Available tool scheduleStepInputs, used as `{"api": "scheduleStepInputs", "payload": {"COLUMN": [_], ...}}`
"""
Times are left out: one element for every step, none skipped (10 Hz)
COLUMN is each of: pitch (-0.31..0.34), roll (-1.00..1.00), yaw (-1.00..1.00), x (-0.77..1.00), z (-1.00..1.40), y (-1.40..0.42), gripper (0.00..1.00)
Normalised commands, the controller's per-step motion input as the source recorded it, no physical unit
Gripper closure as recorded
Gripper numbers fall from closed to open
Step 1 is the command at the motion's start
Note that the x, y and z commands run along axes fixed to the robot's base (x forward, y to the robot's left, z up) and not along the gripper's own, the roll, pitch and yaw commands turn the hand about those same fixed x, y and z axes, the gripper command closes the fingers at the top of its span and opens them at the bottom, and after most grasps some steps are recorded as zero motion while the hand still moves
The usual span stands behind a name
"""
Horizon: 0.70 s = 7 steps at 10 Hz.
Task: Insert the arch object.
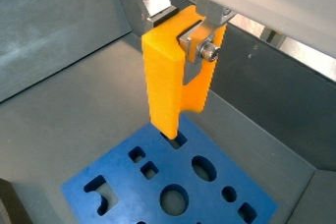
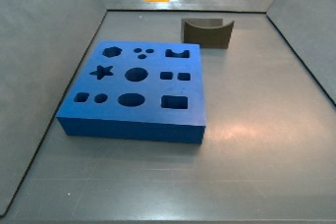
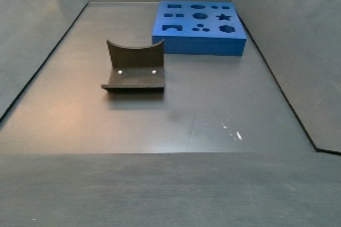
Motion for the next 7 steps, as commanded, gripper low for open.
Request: {"api": "scheduleStepInputs", "payload": {"pitch": [0.017,0.0,0.0,0.016,0.007,0.0,0.0], "roll": [0.02,0.07,0.08,0.06,0.03,0.01,0.0], "yaw": [-0.41,-0.77,-0.8,-0.79,-0.79,-0.83,-0.89], "x": [0.13,0.29,0.25,0.25,0.25,0.26,0.25], "z": [-0.12,-0.36,-0.4,-0.45,-0.45,-0.43,-0.37], "y": [0.23,0.21,0.2,0.23,0.24,0.22,0.18], "gripper": [1.0,1.0,1.0,1.0,1.0,1.0,1.0]}}
